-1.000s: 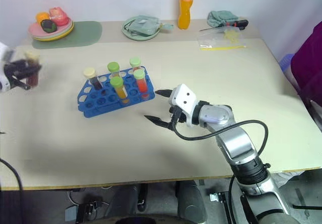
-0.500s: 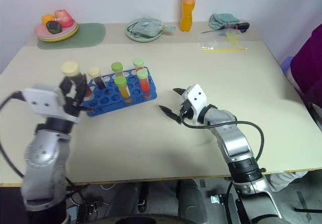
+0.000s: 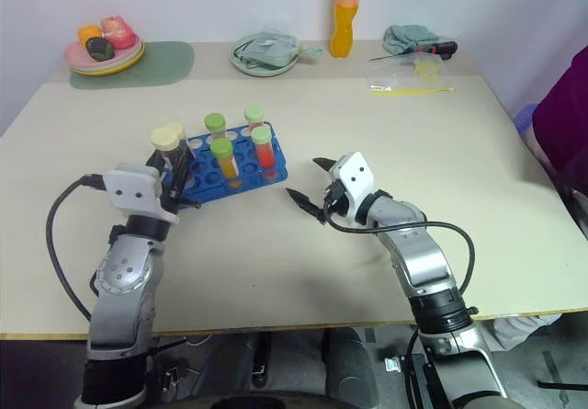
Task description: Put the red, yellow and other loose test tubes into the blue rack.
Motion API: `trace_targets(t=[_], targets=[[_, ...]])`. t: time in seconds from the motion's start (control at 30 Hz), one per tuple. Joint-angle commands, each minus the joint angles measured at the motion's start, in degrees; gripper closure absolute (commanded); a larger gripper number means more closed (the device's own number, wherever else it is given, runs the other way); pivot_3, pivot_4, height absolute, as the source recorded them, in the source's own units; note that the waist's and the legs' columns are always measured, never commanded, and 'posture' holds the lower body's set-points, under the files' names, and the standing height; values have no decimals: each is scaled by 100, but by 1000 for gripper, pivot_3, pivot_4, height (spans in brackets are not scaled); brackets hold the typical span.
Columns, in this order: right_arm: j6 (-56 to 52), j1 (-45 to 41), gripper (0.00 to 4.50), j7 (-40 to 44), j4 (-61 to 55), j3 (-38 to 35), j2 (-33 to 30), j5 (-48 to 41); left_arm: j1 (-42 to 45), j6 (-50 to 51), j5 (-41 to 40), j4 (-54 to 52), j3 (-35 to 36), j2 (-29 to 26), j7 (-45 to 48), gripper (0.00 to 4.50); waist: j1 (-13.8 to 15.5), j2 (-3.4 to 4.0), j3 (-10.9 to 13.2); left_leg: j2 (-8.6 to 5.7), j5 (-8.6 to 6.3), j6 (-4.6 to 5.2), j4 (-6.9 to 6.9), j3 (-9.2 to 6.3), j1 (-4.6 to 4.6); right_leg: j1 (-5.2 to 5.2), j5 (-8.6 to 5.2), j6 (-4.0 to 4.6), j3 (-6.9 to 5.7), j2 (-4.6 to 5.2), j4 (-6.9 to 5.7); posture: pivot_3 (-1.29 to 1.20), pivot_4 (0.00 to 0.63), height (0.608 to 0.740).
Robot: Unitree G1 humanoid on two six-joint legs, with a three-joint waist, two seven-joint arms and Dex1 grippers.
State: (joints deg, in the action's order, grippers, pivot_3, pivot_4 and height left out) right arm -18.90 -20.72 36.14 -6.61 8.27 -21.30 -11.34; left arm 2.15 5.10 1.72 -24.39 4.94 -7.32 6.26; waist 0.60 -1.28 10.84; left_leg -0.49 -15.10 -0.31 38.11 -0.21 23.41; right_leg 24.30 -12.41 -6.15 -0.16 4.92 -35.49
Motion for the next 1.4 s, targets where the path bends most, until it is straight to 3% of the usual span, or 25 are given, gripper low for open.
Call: trace_targets(t=[0.03,0.8,1.03,1.13,1.27,1.4], targets=[[7,25,0,-66,-290,-70,11,-1,45,-120,-84,-60,0,-25,11,3720,2,0,0,0,0,0,0,0,0,0,0,0,0,0,0,0,150,740],[-79,72,0,-167,-396,-23,93,-21,165,-242,-375,498,-48,33,72,3720,4,0,0,0,0,0,0,-1,0,0,0,0,0,-1,0,0,150,740],[-98,86,0,-83,-475,-141,-33,-90,29,-182,-440,304,71,-60,102,234,-2,0,0,1,0,0,0,-1,0,0,0,0,0,-2,0,0,150,740],[-222,60,0,106,-587,-440,-293,-311,-308,51,-844,-132,337,-333,438,234,-6,1,0,5,0,1,-1,-2,0,1,0,0,0,-3,0,0,150,740],[-508,277,0,586,-807,-1086,-959,-821,-1205,446,-1731,-733,1213,-1135,1234,234,-15,3,2,20,-3,5,-3,0,1,2,-3,5,1,-1,5,0,150,740],[-890,610,0,798,-817,-1898,-1511,-1323,-1959,798,-2370,-684,2100,-1912,1965,234,6,4,2,24,-4,6,-3,0,0,-1,-16,28,0,-4,13,0,150,740]])
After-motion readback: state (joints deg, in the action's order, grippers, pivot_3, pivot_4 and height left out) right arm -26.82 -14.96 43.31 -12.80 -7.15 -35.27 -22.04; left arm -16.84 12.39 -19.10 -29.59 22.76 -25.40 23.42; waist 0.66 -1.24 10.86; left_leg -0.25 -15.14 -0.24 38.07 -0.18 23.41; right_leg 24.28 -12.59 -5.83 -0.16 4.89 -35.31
